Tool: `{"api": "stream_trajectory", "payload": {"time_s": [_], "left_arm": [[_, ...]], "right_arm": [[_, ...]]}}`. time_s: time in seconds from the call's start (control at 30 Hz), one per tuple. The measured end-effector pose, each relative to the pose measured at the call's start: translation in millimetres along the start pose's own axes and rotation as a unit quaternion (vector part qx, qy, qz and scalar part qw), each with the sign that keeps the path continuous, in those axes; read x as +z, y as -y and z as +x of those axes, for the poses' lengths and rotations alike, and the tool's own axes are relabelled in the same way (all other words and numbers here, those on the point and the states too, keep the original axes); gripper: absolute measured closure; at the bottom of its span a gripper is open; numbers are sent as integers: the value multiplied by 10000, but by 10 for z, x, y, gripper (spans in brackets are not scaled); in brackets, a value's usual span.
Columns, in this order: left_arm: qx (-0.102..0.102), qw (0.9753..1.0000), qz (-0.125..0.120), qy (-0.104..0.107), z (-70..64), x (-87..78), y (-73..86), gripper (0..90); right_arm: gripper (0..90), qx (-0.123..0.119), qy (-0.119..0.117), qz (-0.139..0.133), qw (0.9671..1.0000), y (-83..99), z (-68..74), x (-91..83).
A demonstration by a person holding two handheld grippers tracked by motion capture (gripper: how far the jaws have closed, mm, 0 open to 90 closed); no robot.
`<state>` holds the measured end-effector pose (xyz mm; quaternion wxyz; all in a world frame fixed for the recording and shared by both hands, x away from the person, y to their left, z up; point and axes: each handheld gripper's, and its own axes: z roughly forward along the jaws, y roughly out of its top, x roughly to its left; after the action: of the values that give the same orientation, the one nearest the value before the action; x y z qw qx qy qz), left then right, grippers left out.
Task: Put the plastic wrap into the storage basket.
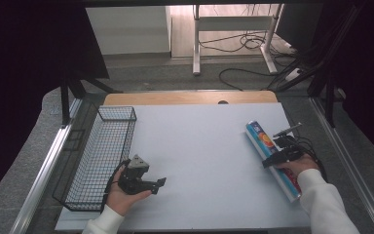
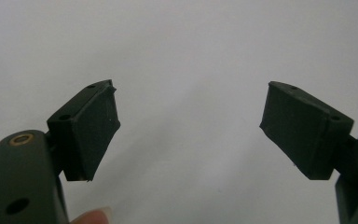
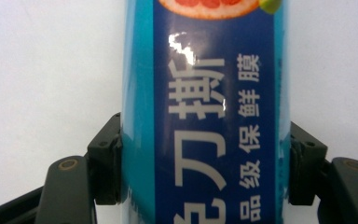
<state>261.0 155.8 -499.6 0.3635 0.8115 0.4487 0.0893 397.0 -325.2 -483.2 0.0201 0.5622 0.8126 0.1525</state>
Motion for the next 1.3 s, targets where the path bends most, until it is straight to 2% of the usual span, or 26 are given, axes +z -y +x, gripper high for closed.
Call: {"api": "stream_trajectory", "payload": {"time_s": [0.23, 0.37, 0.47, 0.6, 0.67, 0.73, 0.9, 1.03, 1.17, 1.2, 1.3], "left_arm": [[-3, 10000, -2, 9, -6, 2, 0, 186], [7, 10000, 1, 10, -12, 6, -1, 186], [10, 10000, 5, 9, -14, 7, -1, 186], [7, 10000, 5, 8, -15, 8, -2, 186], [1, 10000, 2, 14, -16, 7, -2, 186], [-5, 10000, 1, 18, -14, 7, -2, 186], [-7, 10000, 12, 22, -11, 9, -2, 186], [-10, 10000, 10, 25, -7, 8, -1, 186], [-42, 10000, 10, 35, 2, 10, 0, 186], [-64, 9999, 8, 84, 6, 10, -1, 186], [-107, 9999, 14, 60, 21, 8, 0, 186]], "right_arm": [[319, 154, -283, -169, 9993, 29, -1, -74], [320, 164, -356, -291, 9988, 40, 6, -133], [319, 171, -394, -474, 9979, 53, 50, -229], [319, 178, -430, -567, 9973, 57, 109, -285], [319, 140, -476, -654, 9966, 57, 190, -334], [319, 114, -497, -682, 9964, 57, 213, -344], [318, -87, -611, -808, 9948, 45, 436, -431], [319, -107, -722, -863, 9936, 31, 521, -456], [319, -176, -934, -969, 9907, 15, 668, -471], [319, -191, -946, -976, 9905, 10, 689, -469], [318, -161, -926, -992, 9906, 2, 750, -443]]}}
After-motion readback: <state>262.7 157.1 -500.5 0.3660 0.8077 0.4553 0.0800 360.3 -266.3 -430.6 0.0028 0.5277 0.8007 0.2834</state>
